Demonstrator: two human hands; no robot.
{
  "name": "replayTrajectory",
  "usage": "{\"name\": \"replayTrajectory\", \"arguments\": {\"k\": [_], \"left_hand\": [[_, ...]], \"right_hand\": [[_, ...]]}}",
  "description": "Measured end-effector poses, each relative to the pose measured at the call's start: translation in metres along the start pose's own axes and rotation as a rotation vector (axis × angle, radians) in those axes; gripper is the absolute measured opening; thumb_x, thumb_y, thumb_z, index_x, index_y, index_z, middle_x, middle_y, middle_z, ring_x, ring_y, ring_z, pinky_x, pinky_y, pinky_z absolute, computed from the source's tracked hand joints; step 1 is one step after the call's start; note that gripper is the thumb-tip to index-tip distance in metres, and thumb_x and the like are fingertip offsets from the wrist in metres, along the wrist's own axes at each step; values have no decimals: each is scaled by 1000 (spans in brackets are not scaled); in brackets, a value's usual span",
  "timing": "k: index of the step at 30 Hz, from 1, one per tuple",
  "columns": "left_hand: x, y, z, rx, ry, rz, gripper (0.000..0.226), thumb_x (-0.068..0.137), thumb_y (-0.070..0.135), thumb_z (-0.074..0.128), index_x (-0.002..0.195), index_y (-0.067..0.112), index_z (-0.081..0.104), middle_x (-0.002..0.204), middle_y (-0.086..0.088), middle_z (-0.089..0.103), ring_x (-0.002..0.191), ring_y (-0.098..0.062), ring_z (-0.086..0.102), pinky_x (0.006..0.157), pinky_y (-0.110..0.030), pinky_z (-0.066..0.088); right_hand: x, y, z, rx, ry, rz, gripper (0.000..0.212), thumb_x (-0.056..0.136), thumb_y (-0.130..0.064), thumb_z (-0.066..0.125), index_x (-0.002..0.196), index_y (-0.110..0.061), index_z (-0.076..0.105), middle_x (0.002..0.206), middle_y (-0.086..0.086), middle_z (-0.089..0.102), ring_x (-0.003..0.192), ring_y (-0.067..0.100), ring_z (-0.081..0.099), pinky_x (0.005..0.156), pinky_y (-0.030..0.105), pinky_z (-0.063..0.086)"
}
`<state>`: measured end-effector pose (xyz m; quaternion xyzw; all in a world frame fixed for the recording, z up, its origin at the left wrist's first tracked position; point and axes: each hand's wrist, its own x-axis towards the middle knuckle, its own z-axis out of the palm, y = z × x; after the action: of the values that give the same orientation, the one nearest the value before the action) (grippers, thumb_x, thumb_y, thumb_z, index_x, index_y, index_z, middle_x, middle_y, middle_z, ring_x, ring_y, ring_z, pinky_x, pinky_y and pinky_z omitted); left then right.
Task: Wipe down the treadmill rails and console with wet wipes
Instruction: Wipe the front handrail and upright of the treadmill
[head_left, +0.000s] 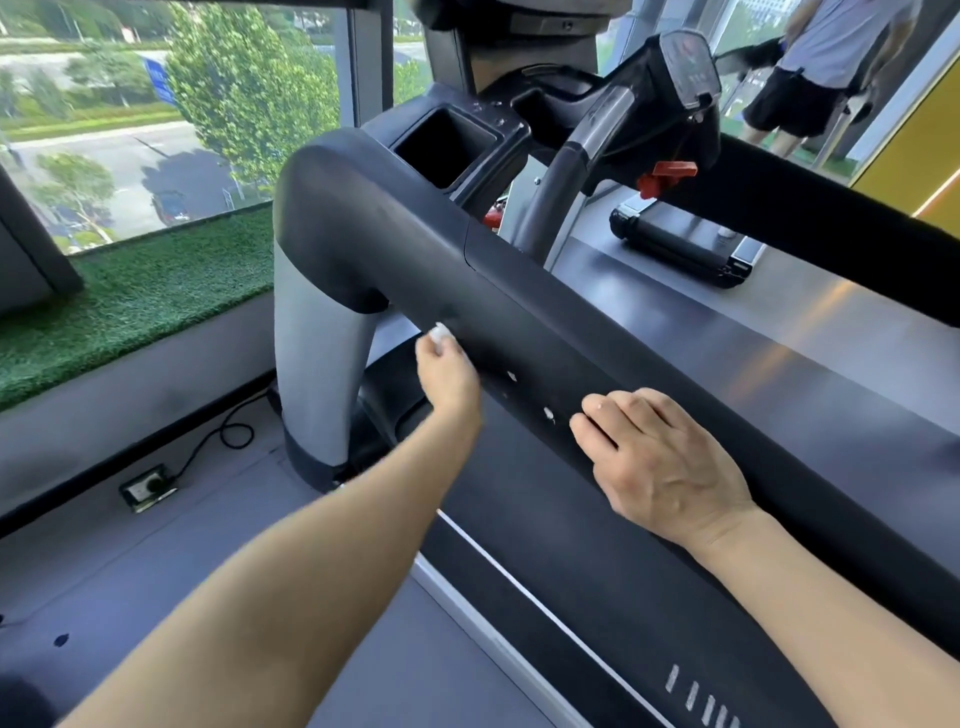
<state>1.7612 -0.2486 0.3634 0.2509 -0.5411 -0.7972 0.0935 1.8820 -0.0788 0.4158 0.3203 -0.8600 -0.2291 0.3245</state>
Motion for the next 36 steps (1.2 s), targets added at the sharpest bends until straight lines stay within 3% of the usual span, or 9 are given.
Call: {"name": "replayTrajectory", "arguments": {"k": [8, 13, 17, 20, 23, 27, 31, 34, 36], "left_hand": [[-29, -14, -4, 67, -108, -159, 22, 100, 24, 33, 80, 19, 38, 56, -1, 48, 62, -21, 42, 56, -27, 34], [-92, -26, -18, 67, -417, -224, 18, 100, 10, 32, 84, 13, 40, 49, -12, 53, 64, -18, 49, 73, -29, 41], [-130, 3, -33, -23, -552, -173, 16, 101, 7, 36, 89, 9, 44, 69, -10, 61, 75, -20, 57, 75, -28, 48], [-154, 26, -53, -103, -616, -172, 17, 101, 6, 38, 96, 7, 53, 85, -6, 66, 79, -17, 64, 74, -25, 52], [-178, 42, -74, -116, -626, -162, 19, 101, 6, 38, 103, 4, 57, 89, -9, 69, 81, -20, 67, 76, -28, 55], [-208, 52, -88, -2, -604, -91, 14, 101, 10, 41, 104, 7, 54, 91, -10, 67, 80, -22, 67, 72, -29, 55], [-231, 51, -88, 188, -469, 42, 2, 98, 14, 50, 97, 12, 50, 90, -9, 64, 77, -21, 63, 75, -34, 53], [-248, 45, -89, 472, -226, 341, 13, 91, 23, 61, 95, 19, 48, 100, -5, 56, 85, -16, 55, 75, -16, 46], [-263, 42, -90, 545, -305, 476, 19, 87, 26, 66, 94, 23, 49, 104, 0, 54, 86, -8, 55, 67, -12, 42]], "right_hand": [[2, 0, -3, 42, 2, 11, 27, 79, -9, 42, 97, -9, 63, 100, 7, 60, 89, 26, 55, 91, 35, 37], [5, 0, -12, 152, -66, 60, 30, 75, -13, 36, 87, -9, 63, 95, 8, 58, 87, 28, 53, 88, 34, 38], [4, -11, -35, 438, -55, 271, 35, 84, -17, 35, 92, -5, 66, 93, 11, 57, 80, 28, 53, 73, 38, 52], [-2, -25, -54, 798, -142, 564, 27, 90, -8, 48, 114, -6, 61, 106, 10, 55, 95, 26, 51, 83, 36, 48], [-6, -32, -75, 1305, -234, 879, 21, 95, -13, 50, 112, -11, 61, 98, 7, 65, 85, 15, 58, 79, 29, 48], [-15, -33, -101, 1845, -107, 1074, 14, 93, -5, 57, 103, 0, 65, 76, 3, 66, 66, 11, 57, 66, 20, 49], [-28, -28, -119, 1902, -96, 1110, 7, 88, -2, 62, 84, -7, 66, 66, 1, 63, 60, 13, 53, 68, 28, 47], [-41, -24, -128, 1886, -61, 1194, 9, 88, -6, 64, 79, -9, 66, 65, 2, 62, 59, 13, 51, 70, 31, 46], [-51, -22, -132, 1897, -39, 1211, 10, 88, -7, 64, 78, -9, 66, 64, 3, 61, 63, 17, 49, 70, 33, 43]]}}
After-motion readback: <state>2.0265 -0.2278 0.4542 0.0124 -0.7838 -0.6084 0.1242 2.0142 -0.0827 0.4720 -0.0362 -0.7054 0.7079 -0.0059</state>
